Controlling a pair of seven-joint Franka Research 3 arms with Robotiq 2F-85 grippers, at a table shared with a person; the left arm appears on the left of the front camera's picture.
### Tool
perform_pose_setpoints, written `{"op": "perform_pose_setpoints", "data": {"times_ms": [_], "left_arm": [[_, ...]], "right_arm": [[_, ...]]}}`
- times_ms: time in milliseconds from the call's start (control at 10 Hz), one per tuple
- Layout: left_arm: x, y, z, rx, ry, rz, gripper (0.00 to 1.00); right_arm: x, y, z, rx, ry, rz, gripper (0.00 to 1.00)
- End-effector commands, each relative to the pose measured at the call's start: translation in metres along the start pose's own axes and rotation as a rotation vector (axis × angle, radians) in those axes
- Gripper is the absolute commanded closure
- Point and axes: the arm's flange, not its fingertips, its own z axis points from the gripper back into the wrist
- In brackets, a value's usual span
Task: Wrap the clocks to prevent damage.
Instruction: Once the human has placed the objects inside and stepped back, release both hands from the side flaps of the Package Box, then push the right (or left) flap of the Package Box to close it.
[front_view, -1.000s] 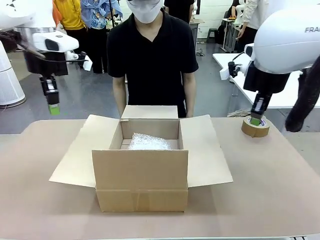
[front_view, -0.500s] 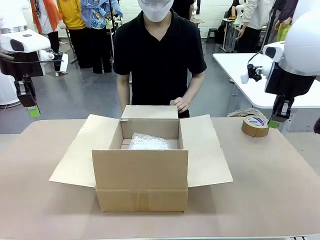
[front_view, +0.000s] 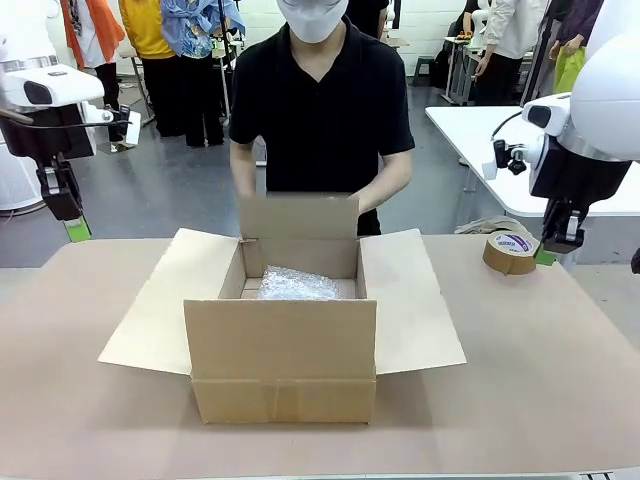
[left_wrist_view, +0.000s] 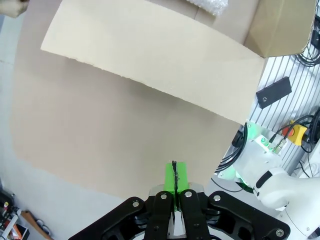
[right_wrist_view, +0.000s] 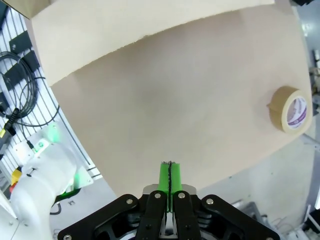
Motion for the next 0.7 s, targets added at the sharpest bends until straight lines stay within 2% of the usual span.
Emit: {"op": "perform_pose_setpoints", "data": {"times_ms": [0,600], "left_arm": [[-0.0035,0.0016,0.0024,0.021,0.004,0.005,1.00],[-0.0035,0.0016,0.0024,0.021,0.004,0.005,1.00]], "right_arm": [[-0.0046,-0.0014,0.0026,-0.009,0.000,-0.033,0.99],[-0.0046,-0.0014,0.0026,-0.009,0.000,-0.033,0.99]]}}
